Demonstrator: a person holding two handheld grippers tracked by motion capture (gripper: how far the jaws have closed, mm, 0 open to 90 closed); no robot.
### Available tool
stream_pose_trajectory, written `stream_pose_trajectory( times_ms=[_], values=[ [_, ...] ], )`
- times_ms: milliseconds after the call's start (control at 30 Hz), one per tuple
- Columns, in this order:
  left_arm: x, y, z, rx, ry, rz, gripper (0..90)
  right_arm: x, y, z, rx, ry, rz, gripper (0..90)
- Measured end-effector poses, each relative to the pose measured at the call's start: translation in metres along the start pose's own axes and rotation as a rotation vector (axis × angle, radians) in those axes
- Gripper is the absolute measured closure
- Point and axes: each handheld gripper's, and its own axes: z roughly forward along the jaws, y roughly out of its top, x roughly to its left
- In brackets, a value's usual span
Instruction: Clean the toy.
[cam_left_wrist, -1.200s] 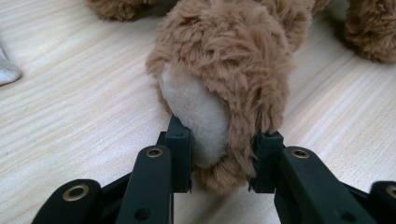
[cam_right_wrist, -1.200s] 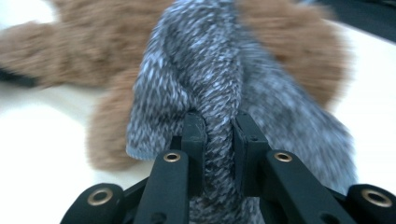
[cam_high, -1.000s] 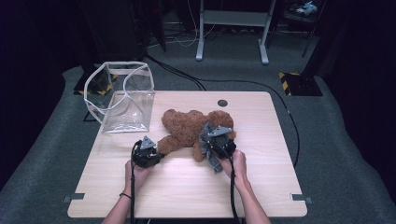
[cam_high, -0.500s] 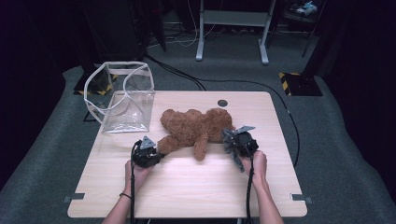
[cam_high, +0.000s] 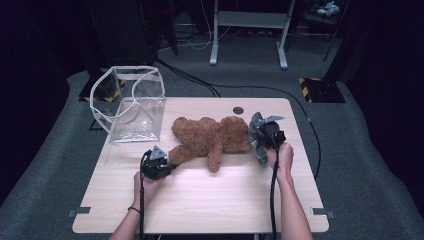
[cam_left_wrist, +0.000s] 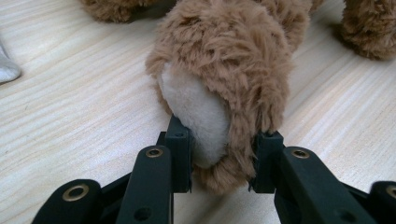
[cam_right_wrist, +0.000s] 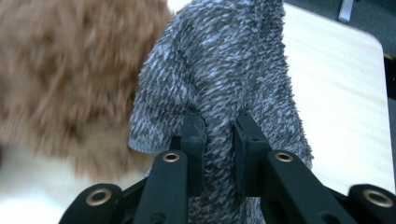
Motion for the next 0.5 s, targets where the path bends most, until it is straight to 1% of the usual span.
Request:
stream_pose_trajectory(
  times_ms=[67, 133, 167, 233, 267, 367, 467, 500],
  values=[
    [0.000, 0.000, 0.000, 0.000, 0.000, -0.001, 66.9, -0.001, 0.008, 0.005, -0.007, 0.001, 0.004, 76.9],
    [0.000, 0.000, 0.000, 0.000, 0.000, 0.000, 66.9, -0.001, 0.016, 0.014, -0.009, 0.014, 0.000, 77.0],
    [0.000, 0.000, 0.000, 0.000, -0.001, -0.001, 66.9, 0.000, 0.018, 0.016, -0.005, 0.020, -0.002, 77.0],
    [0.000, 0.000, 0.000, 0.000, 0.000, -0.001, 66.9, 0.003, 0.020, 0.026, 0.022, 0.038, -0.011, 77.1],
    [0.000, 0.000, 0.000, 0.000, 0.000, 0.000, 66.9, 0.006, 0.019, 0.034, 0.039, 0.043, -0.017, 77.1],
    [0.000, 0.000, 0.000, 0.000, 0.000, 0.000, 66.9, 0.013, 0.013, 0.047, 0.073, 0.066, -0.027, 77.5],
    [0.000, 0.000, 0.000, 0.000, 0.001, 0.001, 66.9, 0.012, 0.004, 0.052, 0.091, 0.090, -0.006, 77.7],
    [0.000, 0.000, 0.000, 0.000, 0.001, 0.002, 66.9, 0.012, 0.002, 0.051, 0.109, 0.107, 0.005, 77.7]
  ],
)
